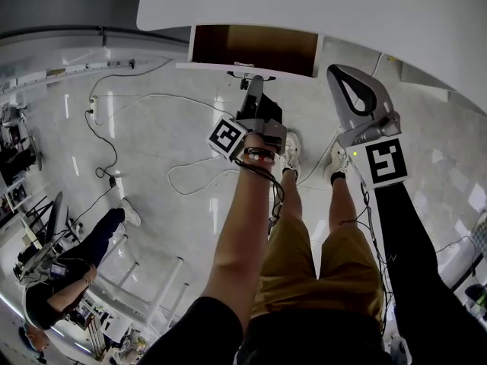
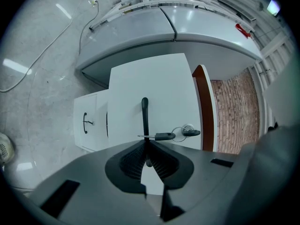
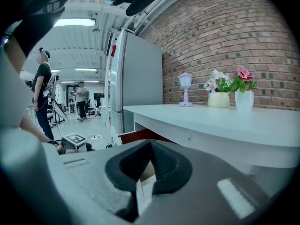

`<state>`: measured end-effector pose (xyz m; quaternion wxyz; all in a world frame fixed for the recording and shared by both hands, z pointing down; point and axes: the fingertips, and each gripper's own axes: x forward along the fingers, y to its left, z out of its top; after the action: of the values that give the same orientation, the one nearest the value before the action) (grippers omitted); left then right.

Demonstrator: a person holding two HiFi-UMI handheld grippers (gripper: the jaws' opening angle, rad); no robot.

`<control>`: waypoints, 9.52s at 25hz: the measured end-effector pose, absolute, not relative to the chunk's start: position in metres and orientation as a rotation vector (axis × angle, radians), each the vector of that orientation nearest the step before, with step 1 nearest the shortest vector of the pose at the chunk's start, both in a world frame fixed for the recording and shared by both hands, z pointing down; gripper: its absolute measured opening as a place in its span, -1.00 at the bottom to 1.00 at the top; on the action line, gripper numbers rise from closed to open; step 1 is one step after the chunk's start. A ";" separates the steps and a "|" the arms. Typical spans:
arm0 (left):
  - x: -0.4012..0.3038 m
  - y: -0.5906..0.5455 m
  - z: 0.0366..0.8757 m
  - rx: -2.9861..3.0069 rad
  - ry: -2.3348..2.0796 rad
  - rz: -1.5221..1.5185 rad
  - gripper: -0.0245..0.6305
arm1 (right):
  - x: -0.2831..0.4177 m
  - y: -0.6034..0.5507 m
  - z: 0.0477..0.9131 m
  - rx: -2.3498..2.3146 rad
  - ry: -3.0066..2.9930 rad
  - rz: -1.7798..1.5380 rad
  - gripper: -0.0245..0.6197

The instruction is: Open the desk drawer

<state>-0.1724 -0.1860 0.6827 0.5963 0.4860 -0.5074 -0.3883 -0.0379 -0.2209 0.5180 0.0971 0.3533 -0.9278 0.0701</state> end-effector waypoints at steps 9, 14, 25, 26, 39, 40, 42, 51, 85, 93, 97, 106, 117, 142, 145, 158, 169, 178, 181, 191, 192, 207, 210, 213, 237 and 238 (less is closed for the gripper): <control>-0.172 -0.185 0.684 1.142 -1.182 -0.888 -0.84 | -0.036 -0.221 0.518 1.049 -2.743 0.208 -0.92; -0.172 -0.185 0.687 1.146 -1.185 -0.885 -0.84 | -0.033 -0.223 0.518 1.053 -2.740 0.212 -0.92; -0.175 -0.164 0.721 1.072 -1.233 -0.823 -0.85 | -0.029 -0.221 0.521 1.050 -2.737 0.219 -0.92; -0.173 -0.161 0.721 1.069 -1.231 -0.822 -0.85 | -0.027 -0.220 0.521 1.051 -2.735 0.220 -0.92; -0.171 -0.098 0.753 0.940 -1.250 -0.749 -0.85 | -0.033 -0.209 0.523 1.033 -2.738 0.221 -0.92; -0.171 -0.095 0.755 0.931 -1.253 -0.746 -0.85 | -0.034 -0.210 0.524 1.030 -2.738 0.220 -0.92; -0.173 -0.088 0.760 0.914 -1.262 -0.736 -0.86 | -0.036 -0.213 0.525 1.027 -2.740 0.220 -0.92; -0.174 -0.079 0.766 0.913 -1.268 -0.733 -0.86 | -0.046 -0.216 0.528 1.014 -2.745 0.230 -0.92; -0.170 -0.086 0.799 1.002 -1.233 -0.679 -0.76 | -0.051 -0.190 0.523 0.989 -2.731 0.195 -0.92; -0.175 -0.071 0.820 0.917 -1.272 -0.573 -0.05 | -0.061 -0.182 0.523 0.967 -2.738 0.202 -0.92; -0.178 -0.059 0.836 0.898 -1.312 -0.460 0.41 | -0.057 -0.182 0.525 0.975 -2.726 0.198 -0.92; -0.173 -0.056 0.837 0.876 -1.277 -0.427 0.51 | -0.058 -0.189 0.521 1.026 -2.711 0.193 -0.92; -0.174 -0.039 0.820 0.932 -1.191 -0.341 0.51 | -0.066 -0.187 0.515 1.114 -2.669 0.208 -0.92; -0.179 -0.044 0.642 1.381 -1.286 -0.018 0.51 | -0.017 -0.181 0.421 1.152 -2.649 0.272 -0.92; -0.174 -0.056 0.607 1.421 -1.325 -0.052 0.51 | 0.001 -0.179 0.412 1.167 -2.647 0.282 -0.92; -0.166 -0.054 0.477 1.583 -1.545 -0.018 0.51 | 0.044 -0.143 0.331 1.125 -2.708 0.246 -0.92; -0.121 -0.056 0.372 1.851 -1.686 0.154 0.51 | 0.074 -0.133 0.267 1.086 -2.778 0.099 -0.92; -0.091 -0.061 0.289 2.055 -1.756 0.179 0.51 | 0.092 -0.120 0.229 1.102 -2.826 0.004 -0.92; -0.076 -0.061 0.270 2.127 -1.778 0.214 0.51 | 0.094 -0.116 0.224 1.098 -2.839 -0.024 -0.92; -0.051 -0.047 0.206 2.330 -1.859 0.269 0.51 | 0.108 -0.100 0.201 1.103 -2.878 -0.122 -0.92; -0.049 -0.045 0.197 2.355 -1.880 0.273 0.51 | 0.109 -0.098 0.200 1.102 -2.879 -0.127 -0.92; -0.051 -0.043 0.133 2.438 -2.126 0.247 0.46 | 0.115 -0.096 0.178 1.132 -2.895 -0.161 -0.92; -0.057 -0.043 0.137 2.409 -2.169 0.308 -0.09 | 0.115 -0.098 0.176 1.147 -2.897 -0.159 -0.92; -0.060 -0.044 0.139 2.402 -2.187 0.302 -0.37 | 0.115 -0.099 0.177 1.155 -2.893 -0.161 -0.92; -0.063 -0.058 0.142 2.399 -2.176 0.256 -0.90 | 0.125 -0.108 0.172 1.203 -2.869 -0.182 -0.92; -0.063 -0.058 0.141 2.400 -2.174 0.253 -0.90 | 0.125 -0.108 0.172 1.204 -2.869 -0.181 -0.92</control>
<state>-0.0626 -0.0584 0.1415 -0.0532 0.7377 -0.6685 0.0779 0.1249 -0.1082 0.1722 0.0126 0.3862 -0.9205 -0.0580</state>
